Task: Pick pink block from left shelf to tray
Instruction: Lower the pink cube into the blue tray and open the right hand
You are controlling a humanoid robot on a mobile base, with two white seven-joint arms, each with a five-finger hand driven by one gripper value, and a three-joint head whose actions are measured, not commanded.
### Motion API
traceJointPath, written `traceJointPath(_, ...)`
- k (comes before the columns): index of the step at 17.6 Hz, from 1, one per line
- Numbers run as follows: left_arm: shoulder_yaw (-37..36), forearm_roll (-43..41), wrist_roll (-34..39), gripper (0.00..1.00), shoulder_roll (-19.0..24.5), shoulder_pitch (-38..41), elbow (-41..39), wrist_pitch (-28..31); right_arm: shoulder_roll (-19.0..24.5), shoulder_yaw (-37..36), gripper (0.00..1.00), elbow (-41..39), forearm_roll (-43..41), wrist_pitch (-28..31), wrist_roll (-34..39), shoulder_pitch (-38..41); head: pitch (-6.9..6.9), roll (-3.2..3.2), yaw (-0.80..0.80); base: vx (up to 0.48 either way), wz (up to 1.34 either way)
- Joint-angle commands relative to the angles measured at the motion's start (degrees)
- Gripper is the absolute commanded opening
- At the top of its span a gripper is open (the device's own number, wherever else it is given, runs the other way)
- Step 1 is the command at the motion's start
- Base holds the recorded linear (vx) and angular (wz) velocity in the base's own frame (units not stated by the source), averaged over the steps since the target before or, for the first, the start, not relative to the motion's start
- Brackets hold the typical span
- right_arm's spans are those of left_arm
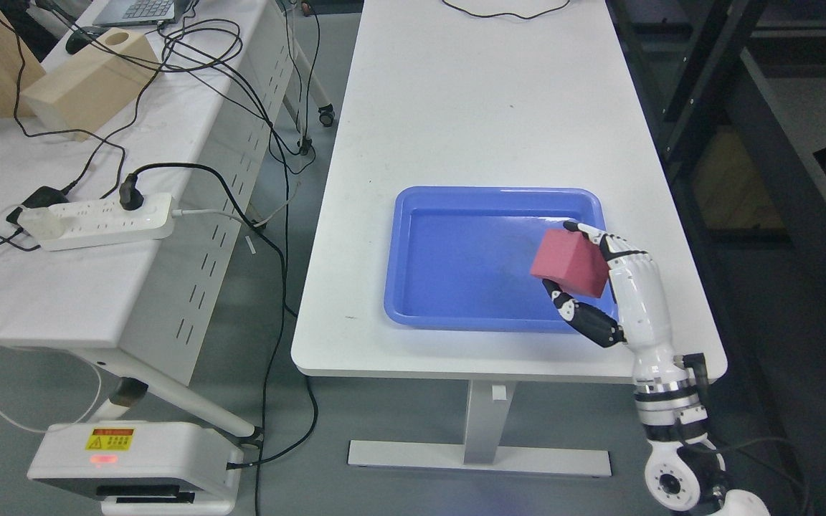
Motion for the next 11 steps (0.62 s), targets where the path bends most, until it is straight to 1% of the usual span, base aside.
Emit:
traceJointPath(1, 0.0, 0.0, 0.01, 1.0, 1.0, 1.14, -1.0, 0.01, -1.53, 5.4, 0.06, 0.35, 7.65, -0.04, 1.38, 0.4, 0.0, 0.0, 0.0, 0.096, 0.0)
traceJointPath(4, 0.0, 0.0, 0.01, 1.0, 1.0, 1.14, -1.0, 0.01, -1.53, 5.75, 0.06, 0.52, 8.28, -0.04, 3.92, 0.49, 0.0, 0.0, 0.0, 0.085, 0.0)
traceJointPath(9, 0.0, 0.0, 0.01, 1.0, 1.0, 1.14, -1.0, 0.01, -1.26, 6.72, 0.06, 0.52, 8.27, -0.04, 4.81, 0.58, 0.0, 0.0, 0.0, 0.087, 0.0)
traceJointPath(11, 0.0, 0.0, 0.01, 1.0, 1.0, 1.14, -1.0, 0.01, -1.09, 7.94, 0.06, 0.7, 8.63, -0.04, 7.26, 0.67, 0.0, 0.0, 0.0, 0.091, 0.0)
